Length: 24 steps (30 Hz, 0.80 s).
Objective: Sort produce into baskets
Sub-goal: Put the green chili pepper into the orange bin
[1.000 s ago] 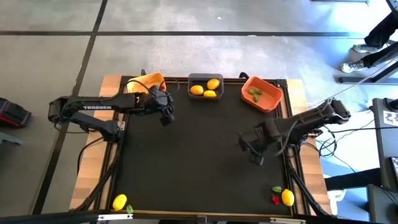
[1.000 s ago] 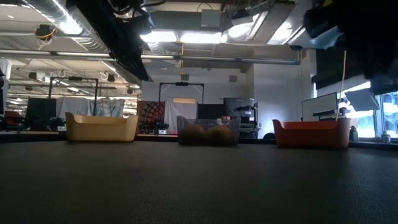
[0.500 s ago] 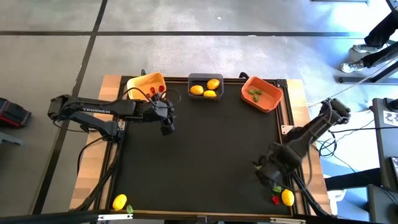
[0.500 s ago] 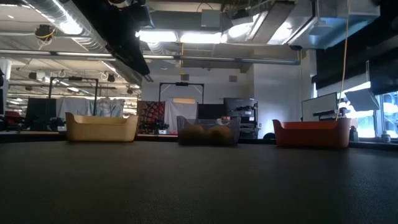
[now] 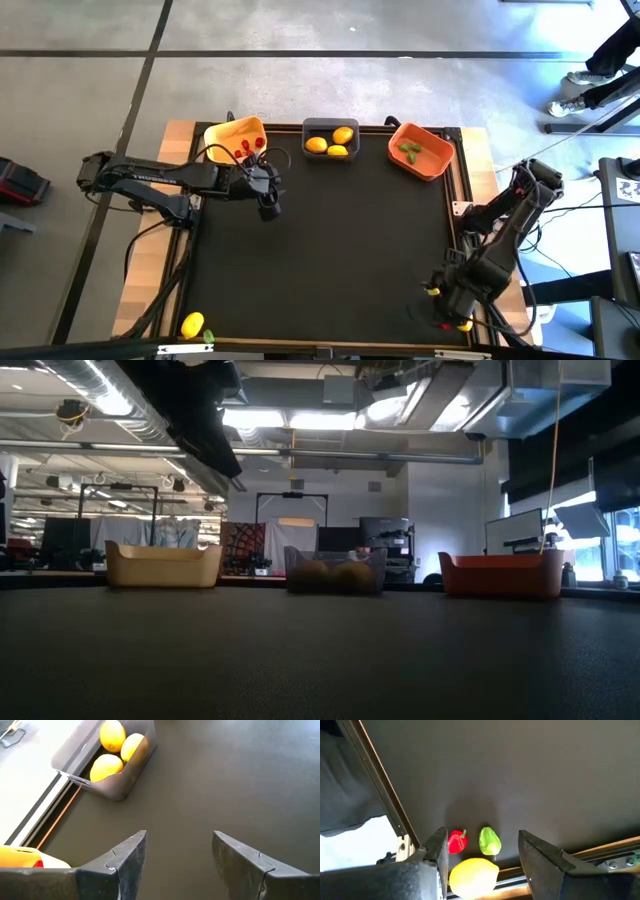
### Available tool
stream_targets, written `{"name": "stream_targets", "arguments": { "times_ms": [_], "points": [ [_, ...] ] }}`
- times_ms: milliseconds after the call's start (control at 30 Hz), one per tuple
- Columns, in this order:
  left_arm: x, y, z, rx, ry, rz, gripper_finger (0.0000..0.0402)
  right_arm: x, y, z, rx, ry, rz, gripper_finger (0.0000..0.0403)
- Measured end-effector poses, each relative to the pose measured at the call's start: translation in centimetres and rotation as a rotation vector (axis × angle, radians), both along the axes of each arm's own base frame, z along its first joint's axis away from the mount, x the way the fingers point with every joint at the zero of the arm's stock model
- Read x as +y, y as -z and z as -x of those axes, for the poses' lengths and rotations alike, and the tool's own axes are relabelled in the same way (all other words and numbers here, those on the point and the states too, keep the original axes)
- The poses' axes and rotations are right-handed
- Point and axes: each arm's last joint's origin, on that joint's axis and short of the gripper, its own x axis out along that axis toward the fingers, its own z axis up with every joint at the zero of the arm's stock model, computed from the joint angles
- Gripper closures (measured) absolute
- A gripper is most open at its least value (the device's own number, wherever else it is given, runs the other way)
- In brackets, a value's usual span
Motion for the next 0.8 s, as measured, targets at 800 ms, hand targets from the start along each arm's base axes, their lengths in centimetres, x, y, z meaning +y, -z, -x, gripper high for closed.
{"name": "stream_targets", "arguments": {
  "times_ms": [800],
  "points": [
    [0.0,0.0,0.0,0.002,0.001,-0.002,0.0183,4.4,6.1,0.3,0.183,-0.183,0.124,0.0226]
  ]
}}
